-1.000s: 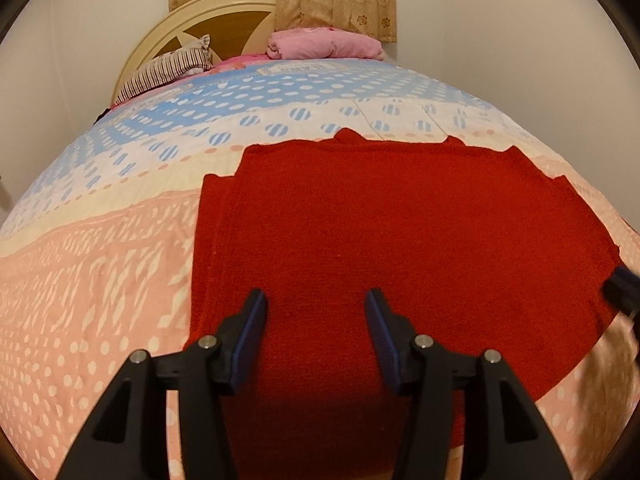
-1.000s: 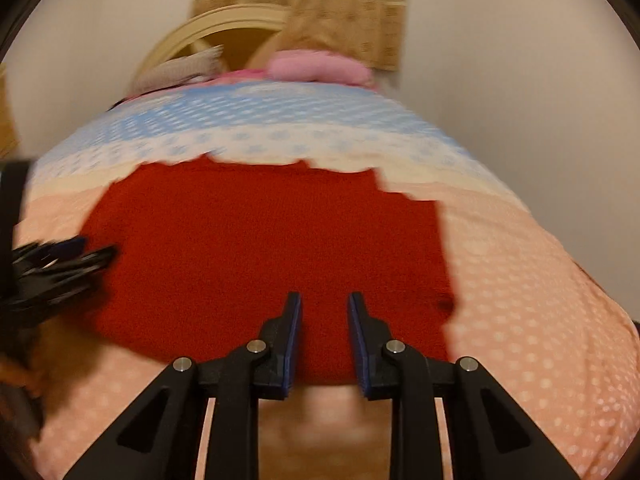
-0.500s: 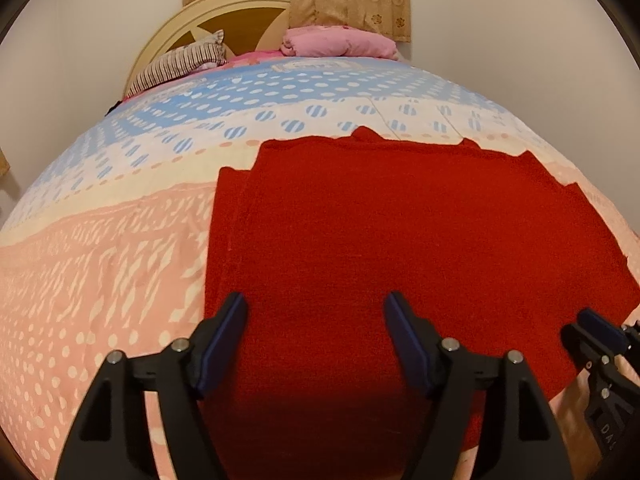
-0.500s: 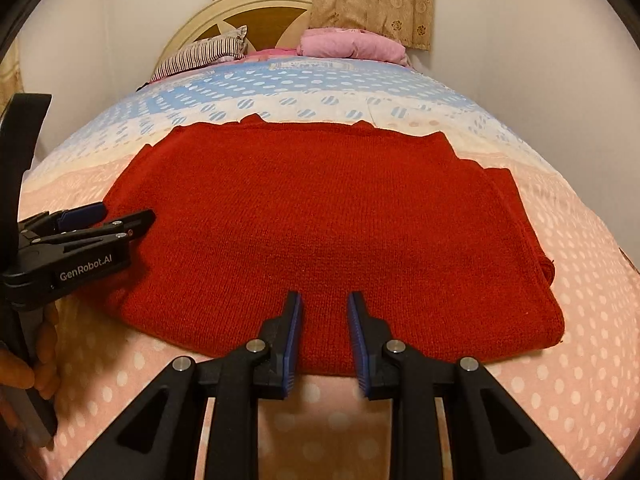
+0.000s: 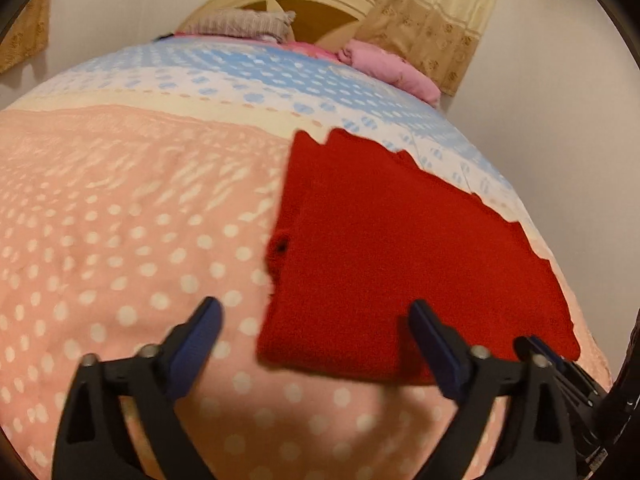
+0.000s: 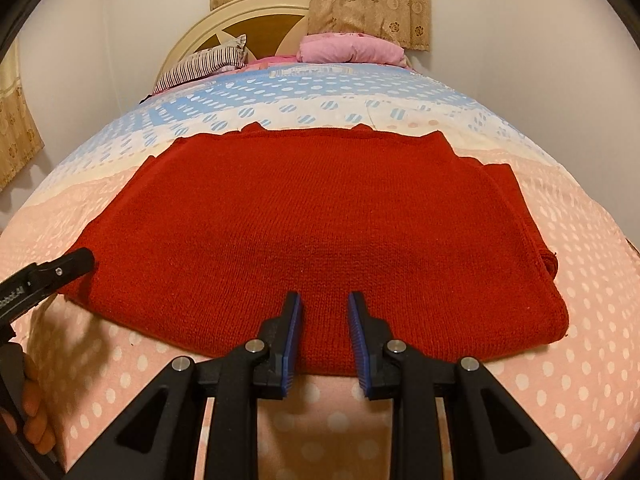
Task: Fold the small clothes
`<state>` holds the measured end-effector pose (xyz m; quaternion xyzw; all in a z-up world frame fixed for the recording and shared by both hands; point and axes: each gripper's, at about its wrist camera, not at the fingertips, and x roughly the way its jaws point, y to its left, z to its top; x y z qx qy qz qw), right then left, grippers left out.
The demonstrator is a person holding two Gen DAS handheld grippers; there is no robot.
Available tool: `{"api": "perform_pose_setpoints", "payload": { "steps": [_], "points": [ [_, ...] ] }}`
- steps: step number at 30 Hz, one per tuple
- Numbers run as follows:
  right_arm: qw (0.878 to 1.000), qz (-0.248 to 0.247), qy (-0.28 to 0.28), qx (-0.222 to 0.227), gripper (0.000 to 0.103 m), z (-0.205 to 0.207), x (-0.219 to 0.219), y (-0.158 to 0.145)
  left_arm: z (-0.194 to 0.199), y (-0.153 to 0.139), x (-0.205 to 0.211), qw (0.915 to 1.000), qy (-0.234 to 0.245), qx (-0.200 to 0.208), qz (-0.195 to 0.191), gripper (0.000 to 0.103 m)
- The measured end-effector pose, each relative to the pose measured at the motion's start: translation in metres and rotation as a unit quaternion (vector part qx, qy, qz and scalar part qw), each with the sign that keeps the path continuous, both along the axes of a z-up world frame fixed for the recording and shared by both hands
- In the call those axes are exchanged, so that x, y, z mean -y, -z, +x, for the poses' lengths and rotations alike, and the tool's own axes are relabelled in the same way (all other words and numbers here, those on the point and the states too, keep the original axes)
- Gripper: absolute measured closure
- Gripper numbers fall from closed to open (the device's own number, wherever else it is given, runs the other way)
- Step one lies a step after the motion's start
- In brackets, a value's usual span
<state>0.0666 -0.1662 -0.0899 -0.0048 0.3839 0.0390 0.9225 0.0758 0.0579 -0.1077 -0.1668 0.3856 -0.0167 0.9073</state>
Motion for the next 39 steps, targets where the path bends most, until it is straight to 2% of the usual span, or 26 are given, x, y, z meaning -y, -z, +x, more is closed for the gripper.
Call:
{"api": "perform_pose_setpoints", "payload": {
  "steps": [2, 8, 12, 13, 15, 17, 20, 22, 25, 29, 33, 35, 38, 39],
  "points": [
    [1.000, 0.003, 0.000, 0.000, 0.078, 0.000, 0.001, 0.000, 0.009, 0.000, 0.002, 0.9999, 0.005, 0.001, -0.012, 0.001],
    [1.000, 0.007, 0.000, 0.000, 0.078, -0.001, 0.002, 0.000, 0.040, -0.001, -0.001, 0.9952, 0.017, 0.017, -0.095, 0.001],
    [1.000, 0.007, 0.000, 0.000, 0.078, 0.000, 0.002, 0.000, 0.063, -0.001, -0.002, 0.9923, 0.021, 0.020, -0.121, 0.003],
    [1.000, 0.007, 0.000, 0.000, 0.078, 0.000, 0.002, 0.000, 0.066, -0.001, -0.003, 0.9914, 0.022, 0.022, -0.127, 0.007],
    [1.000, 0.006, 0.000, 0.000, 0.078, 0.000, 0.002, 0.000, 0.073, 0.003, -0.004, 0.9906, 0.024, 0.015, -0.134, 0.040],
    [1.000, 0.006, 0.000, 0.000, 0.078, 0.000, 0.002, 0.000, 0.073, 0.009, -0.009, 0.9899, 0.017, 0.009, -0.140, 0.052],
    [1.000, 0.001, 0.000, -0.001, 0.078, 0.000, 0.001, 0.000, 0.070, 0.013, -0.017, 0.9863, 0.016, 0.011, -0.164, 0.057],
    [1.000, -0.005, 0.000, -0.001, 0.078, -0.001, -0.001, 0.000, 0.069, 0.013, -0.016, 0.9869, 0.016, 0.011, -0.160, 0.057],
    [1.000, -0.017, 0.002, 0.000, 0.078, -0.001, -0.005, -0.003, 0.069, 0.010, -0.009, 0.9912, 0.013, 0.010, -0.132, 0.056],
    [1.000, 0.019, -0.014, 0.018, 0.078, 0.005, -0.015, -0.024, 0.070, 0.011, -0.008, 0.9921, 0.010, 0.009, -0.125, 0.055],
    [0.998, 0.021, -0.038, 0.036, 0.078, 0.024, -0.040, -0.037, 0.071, 0.011, -0.009, 0.9919, 0.010, 0.009, -0.126, 0.054],
    [0.998, 0.022, -0.044, 0.033, 0.078, 0.035, -0.050, -0.034, 0.071, 0.011, -0.009, 0.9921, 0.010, 0.009, -0.125, 0.054],
    [0.999, 0.017, -0.046, -0.011, 0.078, 0.053, -0.059, -0.008, 0.071, 0.011, -0.008, 0.9927, 0.010, 0.008, -0.120, 0.054],
    [0.999, 0.018, -0.044, -0.005, 0.078, 0.051, -0.058, -0.002, 0.071, 0.011, -0.007, 0.9933, 0.009, 0.007, -0.115, 0.054]
  ]
}}
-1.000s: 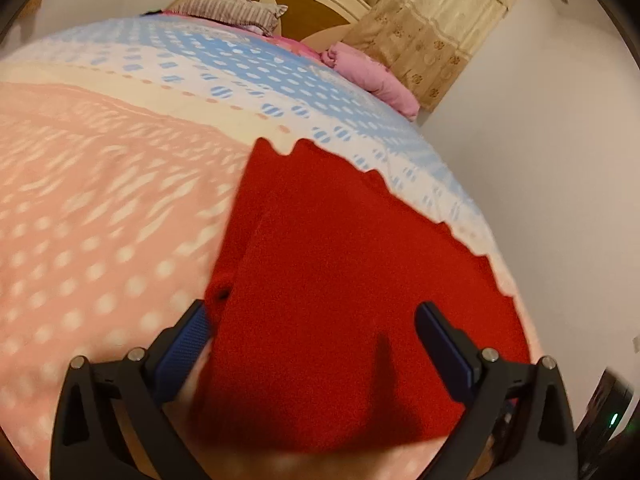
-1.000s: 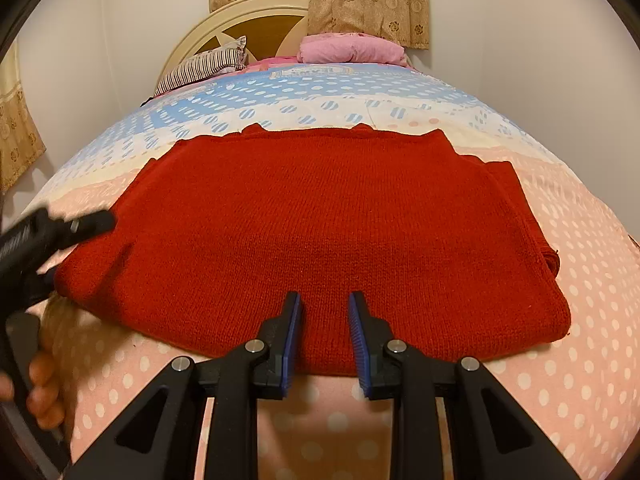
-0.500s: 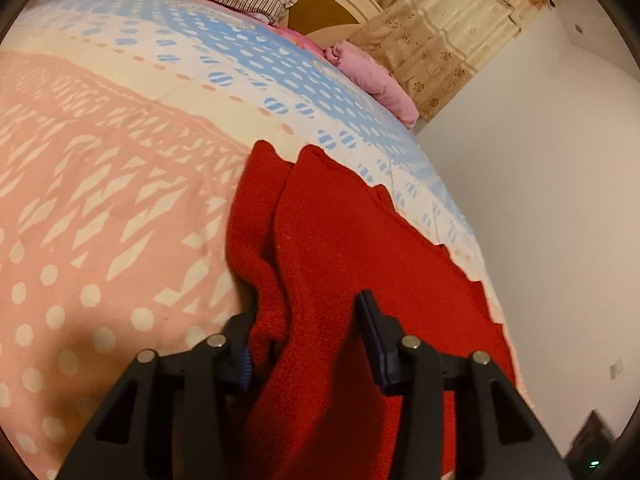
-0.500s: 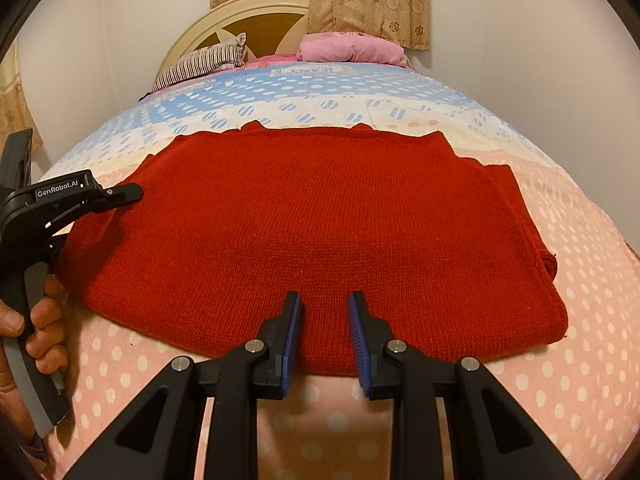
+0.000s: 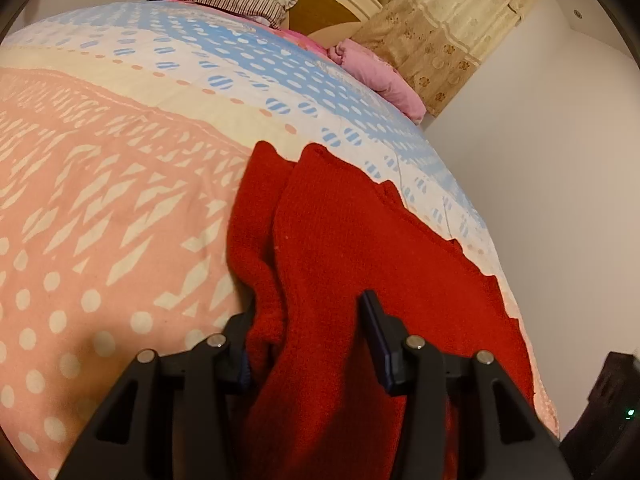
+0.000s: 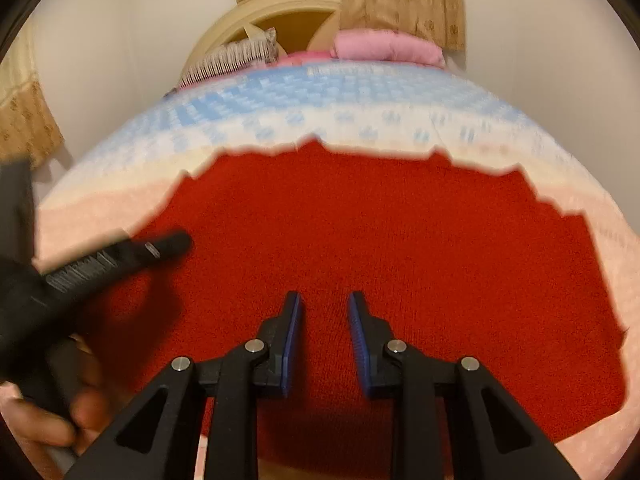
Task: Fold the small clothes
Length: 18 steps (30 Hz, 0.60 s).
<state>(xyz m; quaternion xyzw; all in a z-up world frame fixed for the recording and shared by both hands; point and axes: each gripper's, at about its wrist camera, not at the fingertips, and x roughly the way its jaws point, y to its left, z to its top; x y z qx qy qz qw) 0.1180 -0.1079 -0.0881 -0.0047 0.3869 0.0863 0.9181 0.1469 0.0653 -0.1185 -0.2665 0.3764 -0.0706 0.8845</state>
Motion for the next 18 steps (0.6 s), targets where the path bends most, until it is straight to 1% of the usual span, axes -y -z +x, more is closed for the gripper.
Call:
{"api": "perform_pose_setpoints", "payload": {
  "steps": [3, 5, 6, 7, 8, 10, 12, 15, 16, 18],
  "points": [
    [1.000, 0.015, 0.000, 0.000, 0.078, -0.001, 0.004, 0.000, 0.001, -0.002, 0.005, 0.9998, -0.001, -0.003, 0.020, 0.054],
    [1.000, 0.023, 0.001, 0.000, 0.078, 0.000, 0.006, 0.000, 0.001, -0.006, 0.010, 0.9993, -0.001, -0.003, 0.038, 0.056],
    [1.000, 0.022, 0.001, 0.000, 0.078, -0.001, 0.006, 0.001, 0.001, -0.007, 0.011, 0.9990, 0.000, -0.002, 0.044, 0.063],
    [1.000, 0.021, 0.001, 0.001, 0.078, 0.000, 0.005, 0.001, 0.001, -0.010, 0.013, 0.9988, 0.003, 0.004, 0.049, 0.067],
    [1.000, 0.020, 0.000, 0.002, 0.078, 0.000, 0.006, -0.001, 0.000, -0.014, 0.015, 0.9983, 0.004, 0.011, 0.056, 0.076],
    [1.000, 0.024, 0.000, 0.002, 0.078, 0.001, 0.008, 0.000, -0.006, -0.027, 0.024, 0.9939, 0.007, 0.041, 0.102, 0.080],
    [0.999, 0.032, 0.000, 0.001, 0.077, 0.002, 0.008, 0.000, -0.013, -0.040, 0.039, 0.9859, 0.019, 0.078, 0.147, 0.082],
    [0.999, 0.038, 0.000, 0.000, 0.077, 0.001, 0.010, 0.000, -0.016, -0.048, 0.053, 0.9783, 0.045, 0.105, 0.173, 0.083],
    [0.999, 0.038, 0.000, 0.000, 0.077, 0.001, 0.010, 0.000, -0.014, -0.047, 0.058, 0.9763, 0.055, 0.105, 0.181, 0.083],
    [0.999, 0.039, 0.000, 0.000, 0.077, 0.001, 0.011, 0.000, -0.011, -0.043, 0.063, 0.9757, 0.067, 0.102, 0.182, 0.083]
  ]
}}
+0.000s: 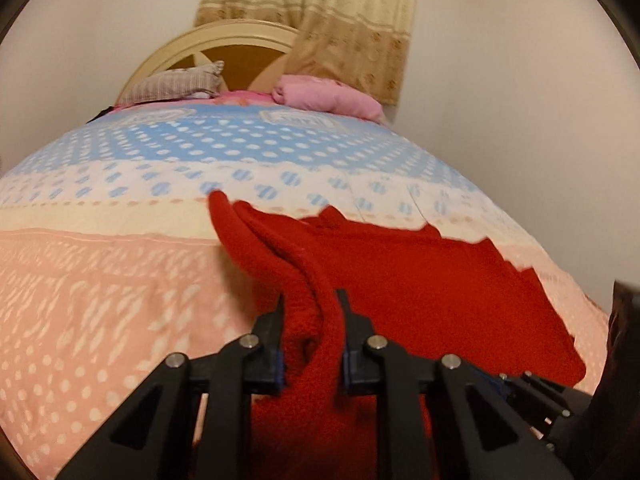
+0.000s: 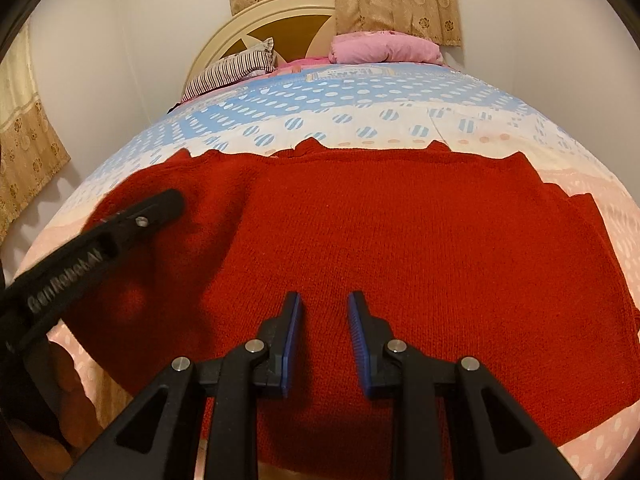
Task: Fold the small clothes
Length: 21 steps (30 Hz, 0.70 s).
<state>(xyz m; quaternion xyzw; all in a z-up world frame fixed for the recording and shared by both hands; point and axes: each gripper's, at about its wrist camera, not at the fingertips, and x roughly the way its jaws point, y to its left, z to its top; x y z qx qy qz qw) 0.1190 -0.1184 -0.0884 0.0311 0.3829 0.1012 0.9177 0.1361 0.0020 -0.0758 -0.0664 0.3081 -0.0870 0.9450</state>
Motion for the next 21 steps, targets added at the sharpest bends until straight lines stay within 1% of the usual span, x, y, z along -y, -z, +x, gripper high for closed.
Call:
{"api": "perform_pose_setpoints", "payload": {
  "steps": [3, 6, 9, 11, 12, 15, 17, 19, 21],
  "points": [
    [1.000, 0.007, 0.000, -0.001, 0.077, 0.001, 0.001, 0.000, 0.003, 0.004, 0.004, 0.9998, 0.021, -0.007, -0.002, 0.083],
    [1.000, 0.019, -0.001, -0.003, 0.077, 0.002, 0.003, 0.001, 0.004, 0.004, 0.006, 0.9990, 0.041, -0.014, -0.014, 0.083],
    [1.000, 0.026, -0.002, -0.004, 0.077, 0.001, 0.005, 0.001, 0.004, 0.005, 0.018, 0.9979, 0.061, -0.020, -0.005, 0.083],
    [0.999, 0.037, -0.003, -0.005, 0.077, 0.001, 0.008, 0.001, 0.004, 0.006, 0.028, 0.9963, 0.083, -0.022, 0.004, 0.083],
    [0.999, 0.050, -0.005, -0.008, 0.077, 0.001, 0.012, 0.000, 0.004, 0.007, 0.029, 0.9957, 0.089, -0.024, -0.001, 0.083],
    [0.997, 0.071, -0.012, -0.013, 0.077, 0.003, 0.020, -0.002, 0.009, 0.011, 0.025, 0.9944, 0.096, -0.036, -0.025, 0.083],
    [0.996, 0.090, -0.020, -0.010, 0.077, 0.004, 0.029, -0.008, 0.008, 0.013, 0.027, 0.9938, 0.102, -0.035, -0.025, 0.083],
    [0.992, 0.128, -0.022, -0.009, 0.073, 0.009, 0.043, -0.015, 0.006, 0.012, 0.033, 0.9937, 0.107, -0.032, -0.013, 0.083],
    [0.983, 0.183, -0.026, -0.012, 0.054, 0.020, 0.058, -0.023, 0.006, 0.012, 0.039, 0.9929, 0.115, -0.032, -0.003, 0.083]
  ]
}}
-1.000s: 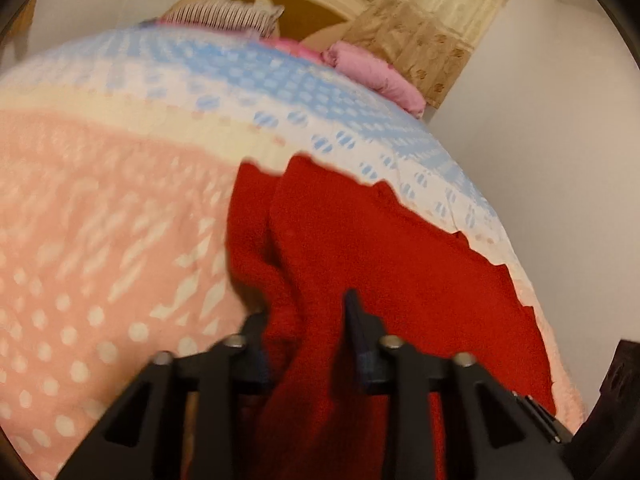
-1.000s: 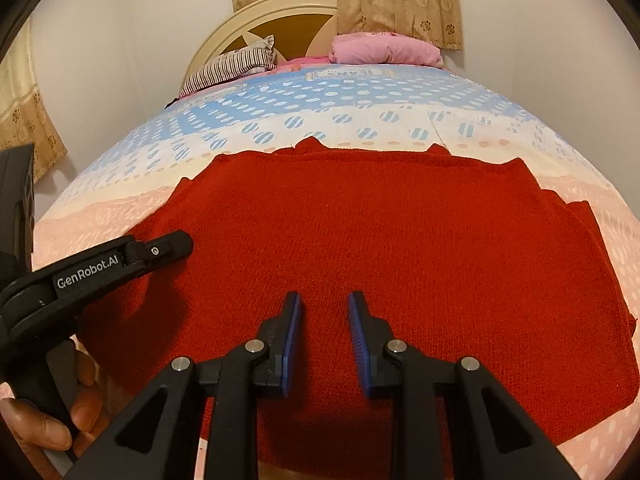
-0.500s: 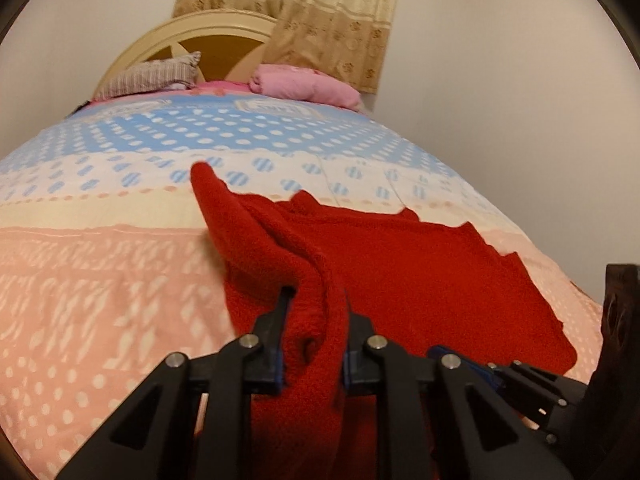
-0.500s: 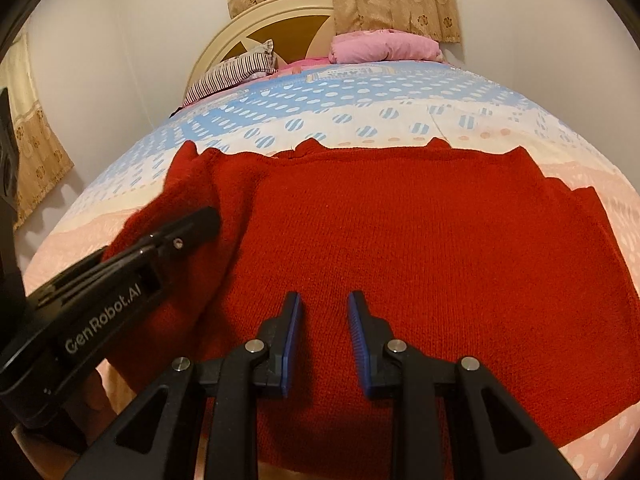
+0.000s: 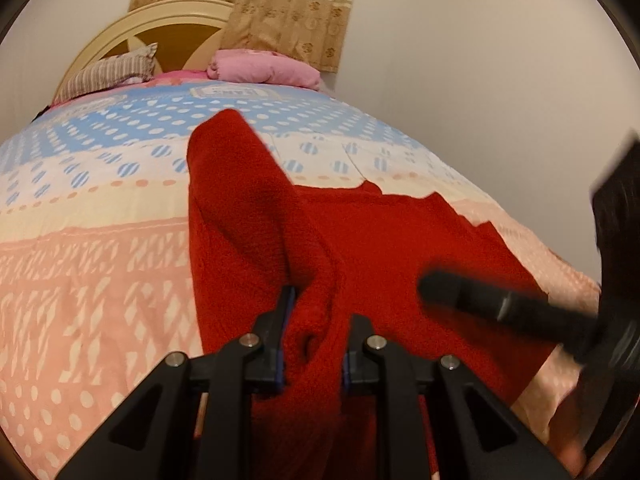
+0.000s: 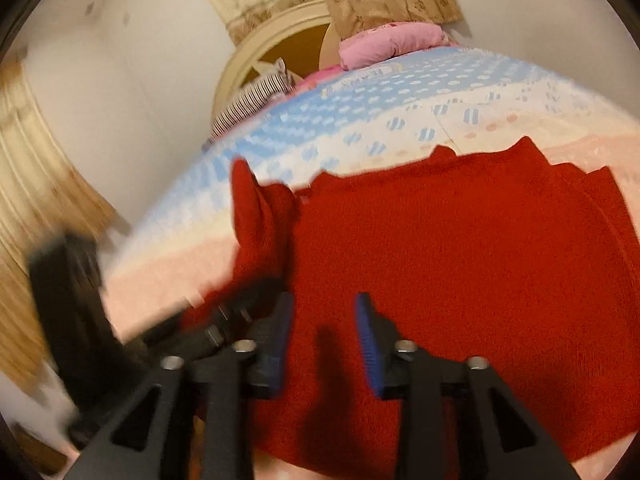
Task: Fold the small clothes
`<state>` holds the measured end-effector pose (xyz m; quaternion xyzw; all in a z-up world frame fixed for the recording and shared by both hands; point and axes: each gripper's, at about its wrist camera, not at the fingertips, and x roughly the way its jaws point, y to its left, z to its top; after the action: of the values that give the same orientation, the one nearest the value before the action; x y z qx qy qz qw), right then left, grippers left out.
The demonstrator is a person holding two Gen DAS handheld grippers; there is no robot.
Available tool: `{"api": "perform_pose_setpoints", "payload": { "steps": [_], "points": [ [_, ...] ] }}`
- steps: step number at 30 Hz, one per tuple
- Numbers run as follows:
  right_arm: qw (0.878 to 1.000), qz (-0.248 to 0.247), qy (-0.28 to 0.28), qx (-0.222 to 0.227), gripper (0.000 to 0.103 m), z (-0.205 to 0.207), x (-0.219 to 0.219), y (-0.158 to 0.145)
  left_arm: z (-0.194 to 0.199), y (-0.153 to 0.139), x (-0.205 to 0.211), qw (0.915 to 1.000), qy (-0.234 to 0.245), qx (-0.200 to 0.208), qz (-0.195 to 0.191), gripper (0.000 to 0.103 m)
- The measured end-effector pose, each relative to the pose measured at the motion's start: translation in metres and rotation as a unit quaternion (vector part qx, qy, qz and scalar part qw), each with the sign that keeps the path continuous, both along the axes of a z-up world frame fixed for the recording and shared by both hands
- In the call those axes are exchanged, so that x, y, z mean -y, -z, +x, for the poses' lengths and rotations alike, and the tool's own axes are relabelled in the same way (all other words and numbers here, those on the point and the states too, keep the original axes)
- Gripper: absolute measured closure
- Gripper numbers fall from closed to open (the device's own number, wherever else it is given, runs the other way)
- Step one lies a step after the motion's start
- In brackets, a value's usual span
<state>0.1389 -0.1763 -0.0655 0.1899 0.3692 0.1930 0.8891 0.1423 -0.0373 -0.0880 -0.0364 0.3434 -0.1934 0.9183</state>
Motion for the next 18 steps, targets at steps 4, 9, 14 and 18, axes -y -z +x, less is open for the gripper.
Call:
{"api": "perform_pose_setpoints", "payload": {
  "steps": [4, 9, 14, 18],
  "points": [
    [0.998, 0.041, -0.037, -0.014, 0.046, 0.030, -0.005, -0.007, 0.000, -0.001, 0.001, 1.0000, 0.003, 0.001, 0.006, 0.083],
    [0.997, 0.025, -0.072, -0.027, 0.046, 0.065, -0.033, -0.004, 0.000, 0.000, -0.002, 0.9999, 0.004, -0.004, -0.012, 0.083],
    [0.993, 0.019, -0.102, -0.062, 0.046, 0.091, -0.054, 0.013, 0.000, -0.001, -0.004, 0.9998, 0.006, -0.006, -0.019, 0.083],
    [0.992, -0.003, -0.103, -0.068, 0.069, 0.097, -0.064, 0.024, 0.000, -0.001, -0.008, 0.9994, 0.009, -0.011, -0.032, 0.083]
  ]
}}
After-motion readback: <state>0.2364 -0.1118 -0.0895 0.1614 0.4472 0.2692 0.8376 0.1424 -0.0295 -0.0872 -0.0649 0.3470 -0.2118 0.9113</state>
